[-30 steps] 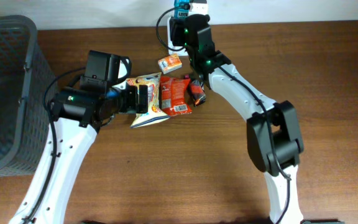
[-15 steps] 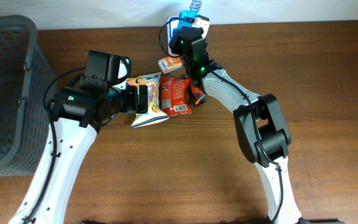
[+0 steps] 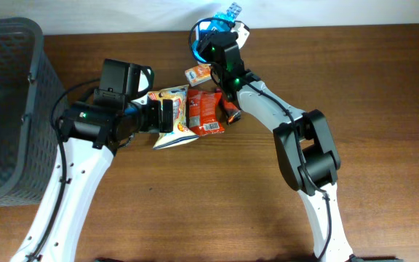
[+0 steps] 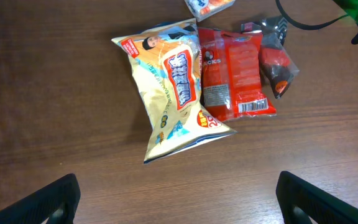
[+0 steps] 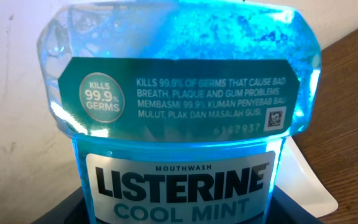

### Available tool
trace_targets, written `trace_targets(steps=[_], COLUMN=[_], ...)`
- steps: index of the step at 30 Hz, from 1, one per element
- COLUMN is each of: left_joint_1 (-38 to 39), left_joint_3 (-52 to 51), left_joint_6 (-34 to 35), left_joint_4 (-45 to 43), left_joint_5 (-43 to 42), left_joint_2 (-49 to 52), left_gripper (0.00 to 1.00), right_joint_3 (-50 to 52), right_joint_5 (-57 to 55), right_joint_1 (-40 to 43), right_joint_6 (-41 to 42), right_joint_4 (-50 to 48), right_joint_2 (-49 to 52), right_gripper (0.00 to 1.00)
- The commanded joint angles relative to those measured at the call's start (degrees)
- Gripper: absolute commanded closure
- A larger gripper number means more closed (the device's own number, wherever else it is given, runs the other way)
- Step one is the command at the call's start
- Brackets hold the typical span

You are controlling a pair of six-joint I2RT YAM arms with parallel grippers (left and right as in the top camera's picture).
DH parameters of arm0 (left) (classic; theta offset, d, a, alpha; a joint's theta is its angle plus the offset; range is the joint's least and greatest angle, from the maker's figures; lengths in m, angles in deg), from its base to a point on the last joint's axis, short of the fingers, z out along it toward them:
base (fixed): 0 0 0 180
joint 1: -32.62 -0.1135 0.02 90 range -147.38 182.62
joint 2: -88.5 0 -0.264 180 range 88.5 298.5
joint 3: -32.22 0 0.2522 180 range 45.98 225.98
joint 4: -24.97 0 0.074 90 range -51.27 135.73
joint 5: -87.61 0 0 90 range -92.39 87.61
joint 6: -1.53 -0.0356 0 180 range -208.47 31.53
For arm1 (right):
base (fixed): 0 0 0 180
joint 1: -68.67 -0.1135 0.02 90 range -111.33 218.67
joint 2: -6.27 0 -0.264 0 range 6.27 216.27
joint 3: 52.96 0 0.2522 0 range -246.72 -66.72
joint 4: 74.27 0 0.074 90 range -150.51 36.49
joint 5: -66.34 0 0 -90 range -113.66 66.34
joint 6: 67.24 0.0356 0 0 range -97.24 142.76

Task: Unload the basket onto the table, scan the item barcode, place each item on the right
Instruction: 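Hold the bottle's barcode up in front of the scanner with the right gripper, then carry the bottle with the right gripper away to the right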

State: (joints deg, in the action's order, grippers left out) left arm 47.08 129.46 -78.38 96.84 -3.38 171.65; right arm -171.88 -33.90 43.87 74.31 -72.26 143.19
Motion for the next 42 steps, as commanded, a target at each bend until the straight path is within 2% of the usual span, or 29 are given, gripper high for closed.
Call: trace_targets(steps=[1,5,10,16,21,26,29,34,41,42], left_joint_1=[0.13,0.13,0.13,0.13,0.13,0.13,0.13,0.13,0.13,0.13], left_joint_3=[0.35,0.35,0.35,0.35,0.35,0.35,0.35,0.35,0.35,0.35], left_joint_6=[-0.35,-0.35,-0.35,-0.35,-0.35,-0.35,-0.35,-0.35,-0.35,-0.35], left_joint_4=[0.09,0.09,0.09,0.09,0.09,0.09,0.09,0.09,0.09,0.09], left_joint_5=[0.39,0.39,0.39,0.39,0.39,0.39,0.39,0.39,0.39,0.39], left_joint_2=[0.09,0.09,0.09,0.09,0.09,0.09,0.09,0.09,0.09,0.09], left_gripper=[0.01,0.01,0.01,0.01,0.01,0.01,0.01,0.01,0.01,0.01], right_joint_3=[-3.34,-7.67,-11.98,-12.85,-12.81,-12.70,-12.39,-10.80,-9.25,-9.25], right_joint_5=[-0.94,-0.96,-0.94,-0.94,-0.96,-0.92,-0.83,-0.52,-0.52,-0.50], right_joint_1=[0.74,3.19,9.40,23.23,36.72,50.93,58.71,66.03,70.66,70.75], right_joint_6=[-5.07,-12.20,-12.13,-12.11,-12.13,-12.13,-12.13,-12.15,-12.15,-12.15], right_joint_4=[-1.11,3.72,14.53,35.95,52.30,62.58,65.85,67.06,66.45,66.40], right_joint_2=[-1.90,-5.53,-10.82,-17.29,-17.59,-15.78,-13.57,-10.43,-6.62,-6.32], right_gripper=[0.44,0.44,0.44,0.48,0.48,0.48,0.48,0.47,0.47,0.43])
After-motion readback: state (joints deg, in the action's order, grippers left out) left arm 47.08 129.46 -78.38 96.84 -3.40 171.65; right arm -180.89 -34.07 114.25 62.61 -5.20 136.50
